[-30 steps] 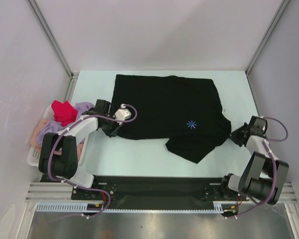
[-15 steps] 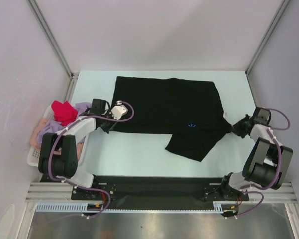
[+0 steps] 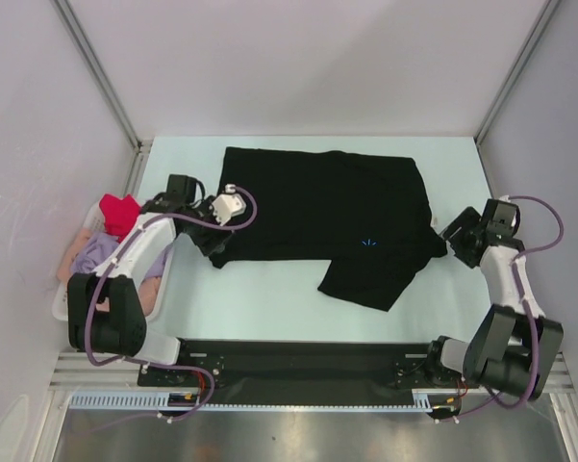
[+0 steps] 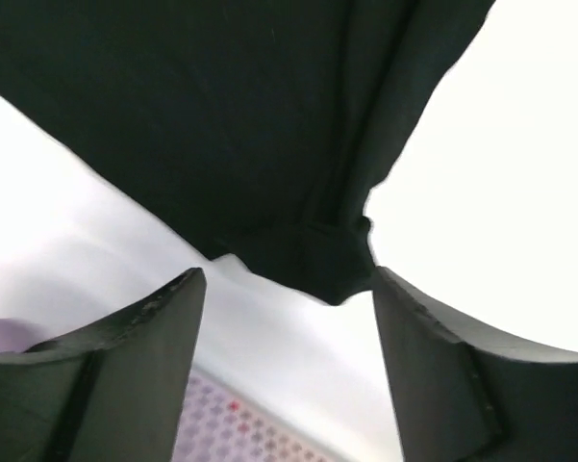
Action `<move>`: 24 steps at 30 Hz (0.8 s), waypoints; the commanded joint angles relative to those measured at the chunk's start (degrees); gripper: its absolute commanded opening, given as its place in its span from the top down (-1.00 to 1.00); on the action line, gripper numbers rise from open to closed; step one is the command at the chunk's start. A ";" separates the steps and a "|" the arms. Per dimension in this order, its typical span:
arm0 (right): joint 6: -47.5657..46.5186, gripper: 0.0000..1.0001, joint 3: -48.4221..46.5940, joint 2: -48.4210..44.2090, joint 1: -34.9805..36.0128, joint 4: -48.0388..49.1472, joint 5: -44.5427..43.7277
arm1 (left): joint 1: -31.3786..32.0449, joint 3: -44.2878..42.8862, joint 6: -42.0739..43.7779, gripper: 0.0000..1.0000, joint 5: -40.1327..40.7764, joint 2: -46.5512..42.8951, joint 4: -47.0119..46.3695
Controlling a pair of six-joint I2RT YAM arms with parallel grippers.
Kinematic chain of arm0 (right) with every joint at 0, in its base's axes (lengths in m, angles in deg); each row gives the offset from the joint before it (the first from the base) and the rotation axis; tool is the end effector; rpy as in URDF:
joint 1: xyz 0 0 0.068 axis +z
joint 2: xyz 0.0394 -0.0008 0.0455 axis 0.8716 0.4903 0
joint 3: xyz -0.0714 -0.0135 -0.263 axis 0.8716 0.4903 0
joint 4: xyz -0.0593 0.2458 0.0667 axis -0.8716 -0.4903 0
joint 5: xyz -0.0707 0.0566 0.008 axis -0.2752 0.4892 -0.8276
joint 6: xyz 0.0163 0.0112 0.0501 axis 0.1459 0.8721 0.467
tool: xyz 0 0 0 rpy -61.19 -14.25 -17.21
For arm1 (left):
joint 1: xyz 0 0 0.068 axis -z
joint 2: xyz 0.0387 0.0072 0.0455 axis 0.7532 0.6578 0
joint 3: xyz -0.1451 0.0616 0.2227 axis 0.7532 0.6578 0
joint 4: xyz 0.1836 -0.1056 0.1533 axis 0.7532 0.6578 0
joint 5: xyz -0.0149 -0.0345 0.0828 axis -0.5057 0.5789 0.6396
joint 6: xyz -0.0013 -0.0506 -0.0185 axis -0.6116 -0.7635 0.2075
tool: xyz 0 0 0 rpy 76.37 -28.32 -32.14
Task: Fold and stack the t-shirts
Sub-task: Flatten the tshirt out
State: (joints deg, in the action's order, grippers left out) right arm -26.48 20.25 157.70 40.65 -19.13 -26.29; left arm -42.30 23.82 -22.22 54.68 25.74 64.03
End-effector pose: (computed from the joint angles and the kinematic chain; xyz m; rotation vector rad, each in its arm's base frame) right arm 0.2419 -0.0831 0.2226 0.9263 2.2857 0.2103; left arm 0.2806 -0.0443 0.2266 1.2707 2.2509 -0.2046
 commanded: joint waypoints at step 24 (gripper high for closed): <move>8.33 0.68 12.93 2.48 22.10 5.19 -2.39 | 4.24 -0.02 3.10 -0.14 -0.80 -1.05 9.80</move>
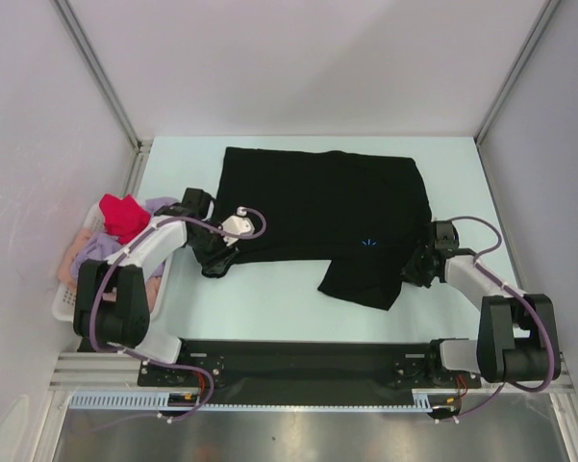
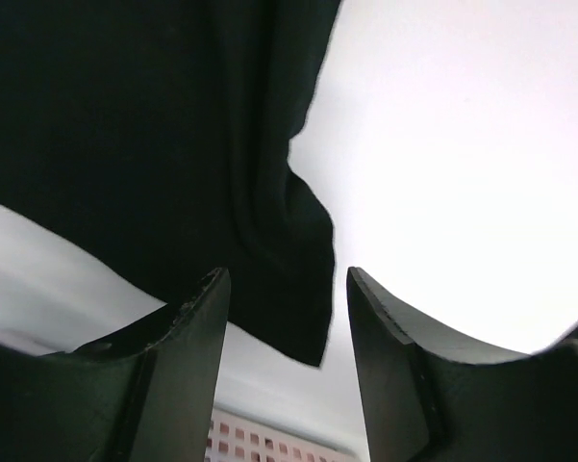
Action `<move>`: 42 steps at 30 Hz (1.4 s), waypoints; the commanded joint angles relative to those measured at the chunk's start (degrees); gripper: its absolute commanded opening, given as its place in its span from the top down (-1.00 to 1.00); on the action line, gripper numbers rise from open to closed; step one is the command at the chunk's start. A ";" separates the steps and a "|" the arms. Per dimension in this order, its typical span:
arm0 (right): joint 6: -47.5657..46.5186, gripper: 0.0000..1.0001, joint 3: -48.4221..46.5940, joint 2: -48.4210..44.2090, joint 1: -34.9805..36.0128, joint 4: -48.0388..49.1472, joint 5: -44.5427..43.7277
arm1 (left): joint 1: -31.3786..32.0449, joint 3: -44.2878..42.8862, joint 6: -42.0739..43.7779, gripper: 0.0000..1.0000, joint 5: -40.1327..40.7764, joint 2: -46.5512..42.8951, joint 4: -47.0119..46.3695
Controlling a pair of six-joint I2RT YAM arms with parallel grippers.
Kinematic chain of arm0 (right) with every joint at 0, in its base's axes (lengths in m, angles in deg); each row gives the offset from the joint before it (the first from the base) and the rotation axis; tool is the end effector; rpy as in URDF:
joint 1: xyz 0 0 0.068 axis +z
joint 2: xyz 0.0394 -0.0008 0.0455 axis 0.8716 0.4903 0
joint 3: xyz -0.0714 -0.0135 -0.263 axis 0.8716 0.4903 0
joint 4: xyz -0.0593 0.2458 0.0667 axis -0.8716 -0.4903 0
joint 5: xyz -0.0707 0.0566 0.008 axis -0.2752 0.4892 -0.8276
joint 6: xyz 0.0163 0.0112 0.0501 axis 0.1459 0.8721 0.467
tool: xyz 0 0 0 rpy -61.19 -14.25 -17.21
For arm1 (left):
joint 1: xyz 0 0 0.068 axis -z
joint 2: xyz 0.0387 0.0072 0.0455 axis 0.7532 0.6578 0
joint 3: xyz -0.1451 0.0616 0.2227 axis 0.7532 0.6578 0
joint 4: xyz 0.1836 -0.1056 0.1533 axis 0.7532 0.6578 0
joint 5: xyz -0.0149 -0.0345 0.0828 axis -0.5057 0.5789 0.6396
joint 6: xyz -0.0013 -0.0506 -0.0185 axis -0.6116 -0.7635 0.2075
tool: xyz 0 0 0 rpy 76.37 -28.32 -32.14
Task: Fold and stack the t-shirts
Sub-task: Flatten the tshirt out
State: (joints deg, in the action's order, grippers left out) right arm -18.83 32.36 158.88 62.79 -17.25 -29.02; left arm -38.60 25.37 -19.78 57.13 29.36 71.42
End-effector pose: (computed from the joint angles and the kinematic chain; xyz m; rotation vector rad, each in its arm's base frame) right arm 0.2226 0.0113 0.1572 0.7229 2.5979 0.3102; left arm 0.2665 -0.0590 0.1974 1.4504 2.3915 -0.2803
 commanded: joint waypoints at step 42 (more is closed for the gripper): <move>-8.38 1.00 -39.67 -28.93 -19.64 -25.06 12.74 | 1.52 -19.31 -11.91 0.99 16.68 -24.01 5.05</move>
State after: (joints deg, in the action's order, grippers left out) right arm -26.28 1.13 133.19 43.63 -40.33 -16.81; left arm -36.31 15.30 -24.91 73.89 14.33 68.03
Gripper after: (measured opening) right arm 0.010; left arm 0.016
